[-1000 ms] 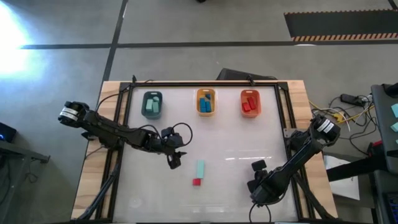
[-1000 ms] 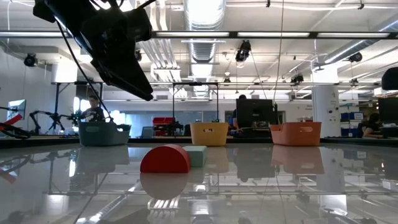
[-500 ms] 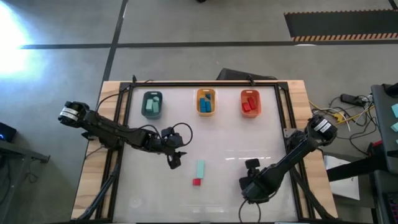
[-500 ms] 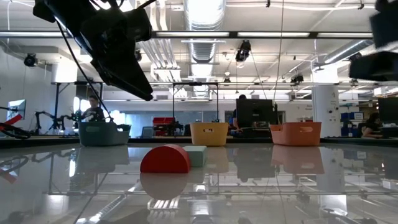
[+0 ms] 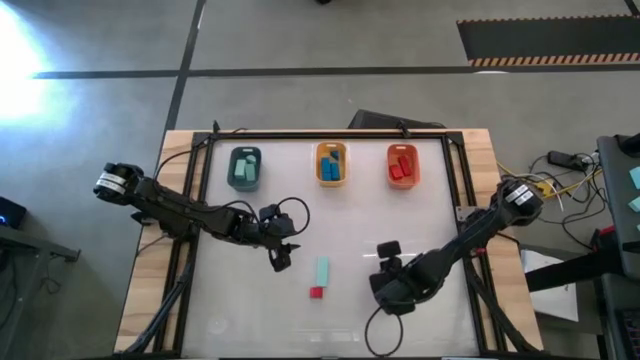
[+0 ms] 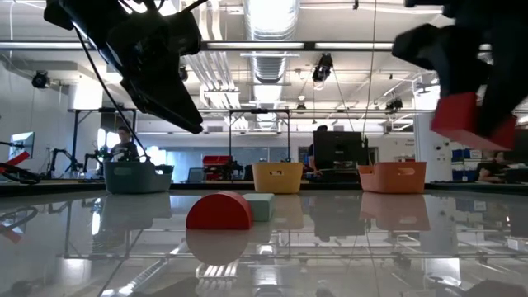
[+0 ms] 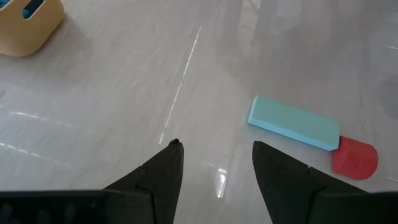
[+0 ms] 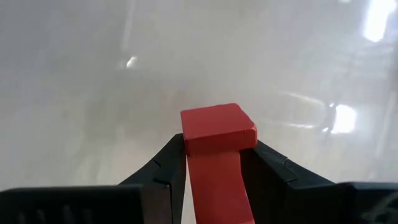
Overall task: Sort & place blocks by color
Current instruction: Put the red block into the orange bin
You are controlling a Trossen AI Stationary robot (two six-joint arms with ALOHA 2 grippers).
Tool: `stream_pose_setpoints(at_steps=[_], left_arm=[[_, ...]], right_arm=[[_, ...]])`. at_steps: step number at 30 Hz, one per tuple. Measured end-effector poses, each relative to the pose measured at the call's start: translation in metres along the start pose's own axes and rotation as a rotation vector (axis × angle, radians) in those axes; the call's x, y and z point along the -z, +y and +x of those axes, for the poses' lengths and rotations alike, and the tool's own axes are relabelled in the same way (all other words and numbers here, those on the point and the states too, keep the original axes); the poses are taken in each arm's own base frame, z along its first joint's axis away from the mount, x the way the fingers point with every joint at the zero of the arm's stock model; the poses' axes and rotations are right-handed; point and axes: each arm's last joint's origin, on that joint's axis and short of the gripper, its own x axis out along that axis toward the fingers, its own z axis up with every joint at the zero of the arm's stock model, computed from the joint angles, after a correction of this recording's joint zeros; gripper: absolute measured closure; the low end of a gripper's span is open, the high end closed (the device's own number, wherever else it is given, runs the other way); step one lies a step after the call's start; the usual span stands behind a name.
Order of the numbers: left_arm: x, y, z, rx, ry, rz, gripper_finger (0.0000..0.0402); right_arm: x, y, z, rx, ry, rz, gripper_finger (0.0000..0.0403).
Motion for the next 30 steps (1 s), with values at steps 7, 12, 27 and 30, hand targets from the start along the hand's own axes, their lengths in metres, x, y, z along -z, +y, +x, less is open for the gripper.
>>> stream_pose_setpoints(at_steps=[7, 12, 27, 30], left_arm=[[0.0, 0.0, 0.0, 0.0, 0.0, 0.0, 0.0226], [0.0, 0.0, 0.0, 0.0, -0.001, 0.0, 0.0226], [0.0, 0.0, 0.0, 0.0, 0.0, 0.0, 0.0226], [0.0, 0.0, 0.0, 0.0, 0.0, 0.0, 0.0226]], right_arm=[[-0.003, -0.029, -0.02, 0.097, -0.095, -0.011, 0.0293], [-0.004, -0.054, -0.033, 0.196, -0.148, 0.015, 0.0293], [0.016, -0.213, -0.023, 0.408, -0.013, 0.416, 0.0293], [0.036, -0.254, -0.019, 0.443, 0.046, 0.555, 0.0293]])
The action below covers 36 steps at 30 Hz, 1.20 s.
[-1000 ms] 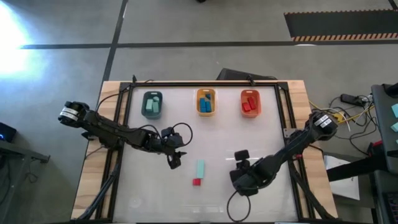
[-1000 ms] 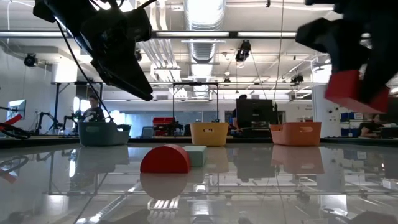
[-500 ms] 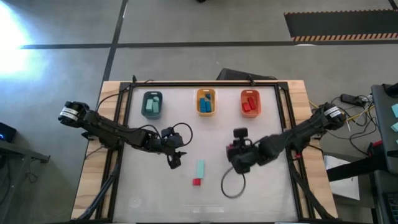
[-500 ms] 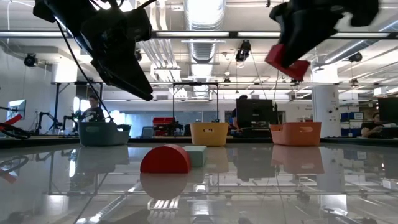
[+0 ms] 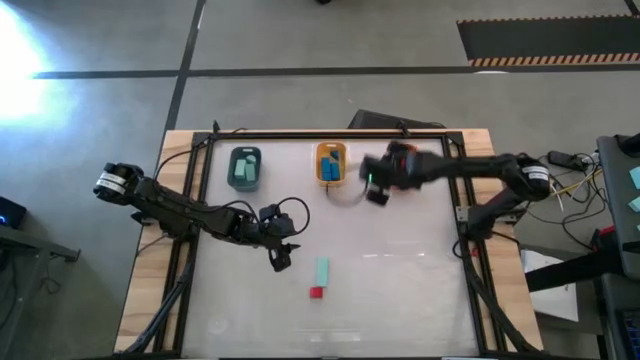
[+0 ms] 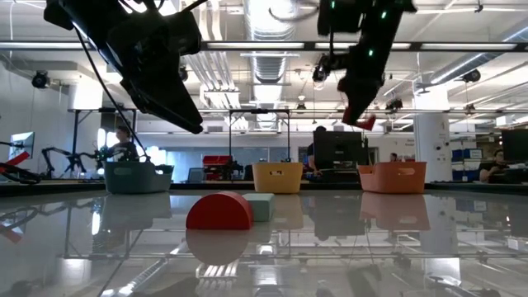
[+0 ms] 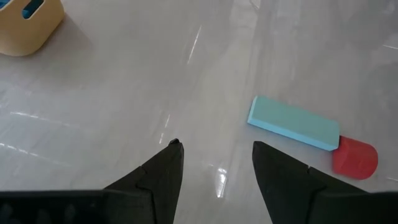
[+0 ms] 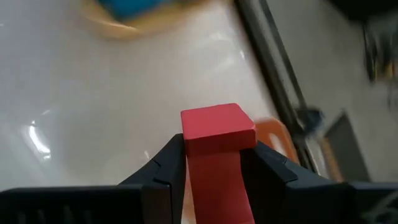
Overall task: Sort & place blocks by color
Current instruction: Put the red block into the orange bin
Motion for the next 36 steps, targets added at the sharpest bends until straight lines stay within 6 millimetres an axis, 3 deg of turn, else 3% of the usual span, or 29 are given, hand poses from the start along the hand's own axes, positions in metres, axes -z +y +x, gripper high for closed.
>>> stream_pose_setpoints(at_steps=[6, 11, 19, 29, 36], left_arm=[[0.0, 0.0, 0.0, 0.0, 0.001, 0.001, 0.0226], [0.0, 0.0, 0.0, 0.0, 0.001, 0.001, 0.0226], [0.0, 0.0, 0.0, -0.001, 0.002, 0.001, 0.0226], [0.0, 0.0, 0.0, -0.002, 0.003, 0.001, 0.0226], [0.0, 0.0, 0.0, -0.002, 0.003, 0.001, 0.0226]], right_arm=[[0.012, -0.067, 0.045, -0.009, 0.156, 0.242, 0.0293], [0.029, -0.093, 0.071, -0.076, 0.253, 0.356, 0.0293], [0.035, -0.099, 0.081, -0.079, 0.289, 0.354, 0.0267], [0.035, -0.099, 0.081, -0.08, 0.289, 0.345, 0.0273], [0.035, -0.099, 0.081, -0.077, 0.291, 0.363, 0.0234]])
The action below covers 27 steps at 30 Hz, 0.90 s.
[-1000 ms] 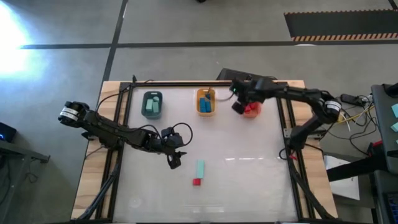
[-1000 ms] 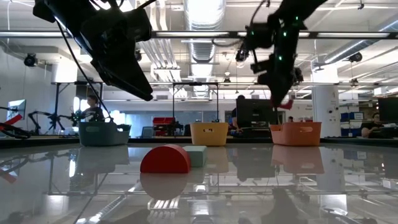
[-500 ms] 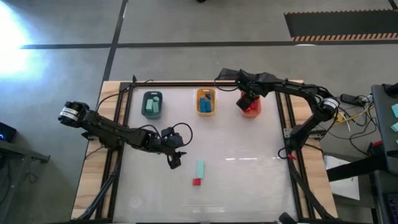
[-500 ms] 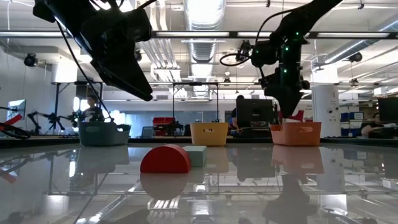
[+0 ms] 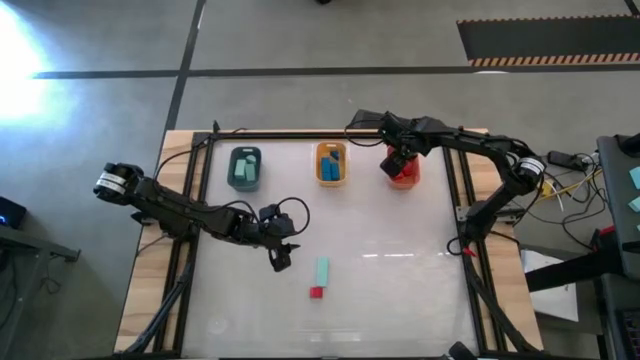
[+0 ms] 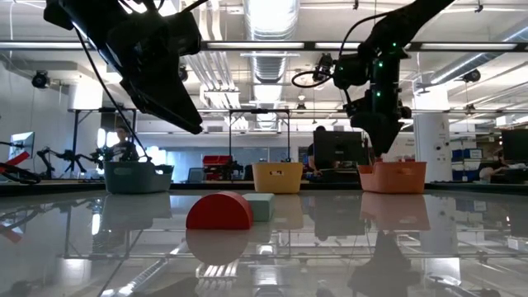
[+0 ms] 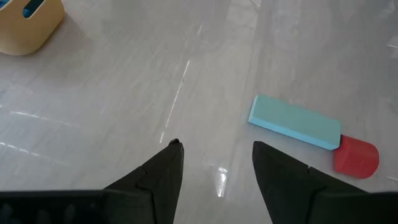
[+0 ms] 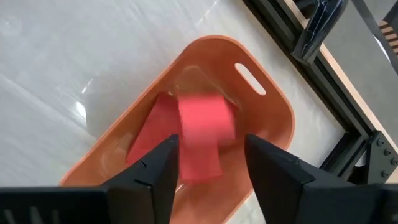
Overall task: Sort & place blocks by color
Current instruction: Put the red block into the orange bin, then put the light blue block into the green bin
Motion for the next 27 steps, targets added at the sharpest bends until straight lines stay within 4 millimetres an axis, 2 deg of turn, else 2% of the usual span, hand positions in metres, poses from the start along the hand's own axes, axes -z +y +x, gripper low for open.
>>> stream_pose_setpoints(at_steps=[7, 16, 22, 27], left_arm=[[0.0, 0.0, 0.0, 0.0, 0.0, 0.0, 0.0226], [0.0, 0.0, 0.0, 0.0, 0.0, 0.0, 0.0226], [0.0, 0.0, 0.0, 0.0, 0.0, 0.0, 0.0226], [0.0, 0.0, 0.0, 0.001, 0.0, -0.003, 0.0226]], right_arm=[[0.0, 0.0, 0.0, 0.0, 0.0, 0.004, 0.0215], [0.001, -0.001, -0.005, -0.007, 0.027, 0.019, 0.0224], [0.001, 0.005, -0.025, -0.059, 0.009, 0.041, 0.0232], [0.007, 0.023, -0.047, -0.175, -0.044, 0.023, 0.0238]])
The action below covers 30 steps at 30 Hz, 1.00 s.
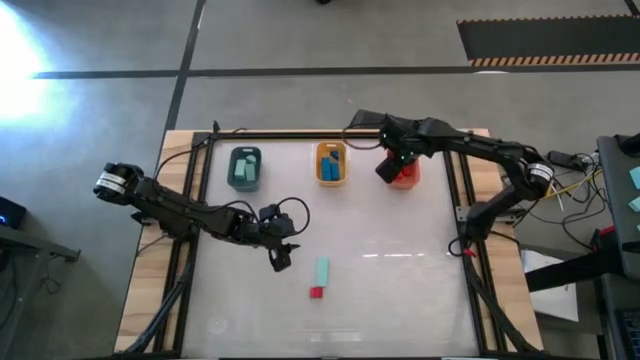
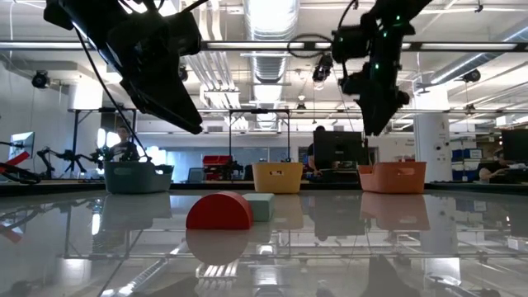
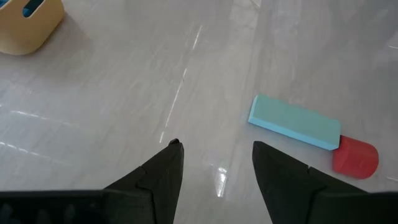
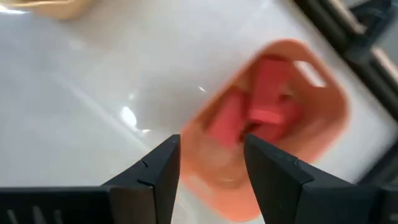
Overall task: Sort & place blocks by color
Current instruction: Put the light blue block into the green bin
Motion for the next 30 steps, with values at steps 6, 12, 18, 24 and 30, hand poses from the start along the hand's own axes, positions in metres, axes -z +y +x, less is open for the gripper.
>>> stream_pose_setpoints(at_steps=[6, 12, 18, 24, 30], left_arm=[[0.0, 0.0, 0.0, 0.0, 0.0, -0.001, 0.0226], [0.001, -0.002, 0.0, 0.005, 0.001, 0.002, 0.0226], [0.003, -0.007, -0.002, 0.021, 0.001, 0.016, 0.0226], [0.005, -0.012, -0.004, 0.04, -0.001, 0.027, 0.0226], [0.004, -0.015, -0.005, 0.058, -0.023, 0.025, 0.0226]], right_arm=[[0.019, 0.045, -0.021, -0.131, -0.039, -0.118, 0.0239], [0.049, 0.093, -0.037, -0.213, -0.07, -0.279, 0.0241], [0.086, 0.142, -0.04, -0.312, -0.113, -0.436, 0.0241], [0.117, 0.179, -0.038, -0.449, -0.214, -0.532, 0.0241], [0.136, 0.197, -0.032, -0.533, -0.267, -0.571, 0.0241]])
